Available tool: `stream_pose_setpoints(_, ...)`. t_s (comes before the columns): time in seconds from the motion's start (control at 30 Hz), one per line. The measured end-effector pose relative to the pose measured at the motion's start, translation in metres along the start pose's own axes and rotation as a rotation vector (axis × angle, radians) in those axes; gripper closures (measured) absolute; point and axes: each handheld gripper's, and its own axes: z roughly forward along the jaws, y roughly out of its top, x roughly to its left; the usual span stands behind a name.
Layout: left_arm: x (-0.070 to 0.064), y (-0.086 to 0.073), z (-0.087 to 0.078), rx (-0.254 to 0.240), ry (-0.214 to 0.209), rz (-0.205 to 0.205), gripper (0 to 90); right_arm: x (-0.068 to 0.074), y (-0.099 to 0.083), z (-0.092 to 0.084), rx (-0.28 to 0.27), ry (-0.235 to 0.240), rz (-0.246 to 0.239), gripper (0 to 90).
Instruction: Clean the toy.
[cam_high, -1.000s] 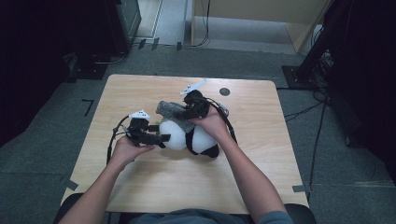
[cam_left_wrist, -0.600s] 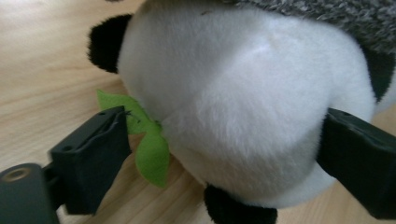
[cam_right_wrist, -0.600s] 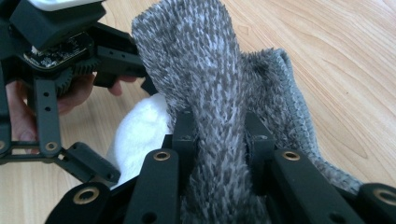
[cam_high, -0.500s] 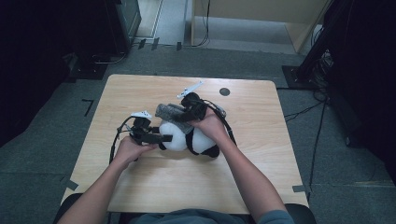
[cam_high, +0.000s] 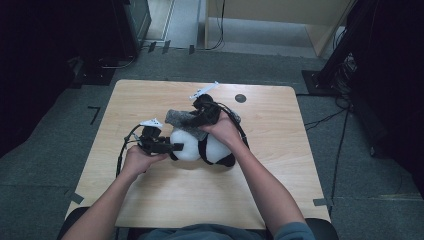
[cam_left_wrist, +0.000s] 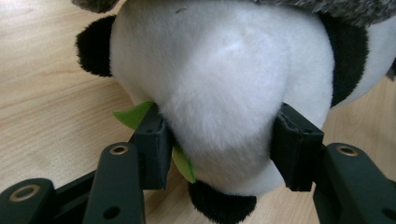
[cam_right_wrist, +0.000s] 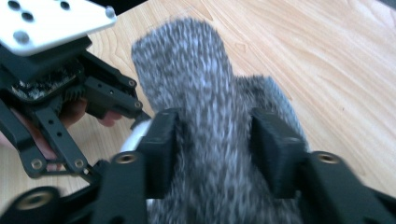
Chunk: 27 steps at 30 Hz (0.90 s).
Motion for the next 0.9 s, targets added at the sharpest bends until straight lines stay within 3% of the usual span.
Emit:
stream_pose_setpoints(0.07, -0.001, 0.0, 0.0, 0.003, 0.003, 0.003, 47.2, 0.004, 0.005, 0.002, 0.026, -0.023, -0.016, 63.5)
stream_pose_setpoints(0.2, -0.001, 0.0, -0.001, 0.008, 0.007, -0.004, 48.1, 0.008, 0.014, 0.013, 0.064, -0.06, -0.038, 63.4)
stream_pose_setpoints(0.3, 0.0, 0.0, -0.001, 0.008, 0.007, -0.01, 48.4, 0.006, 0.015, 0.02, 0.101, -0.072, -0.026, 63.2)
stream_pose_setpoints(0.4, -0.001, 0.0, -0.001, 0.003, 0.005, -0.01, 48.6, 0.003, 0.013, 0.017, 0.108, -0.067, -0.036, 66.4)
stream_pose_setpoints(0.9, -0.002, 0.0, -0.001, -0.004, 0.002, -0.016, 48.8, -0.03, -0.004, -0.008, 0.144, -0.115, 0.052, 66.5)
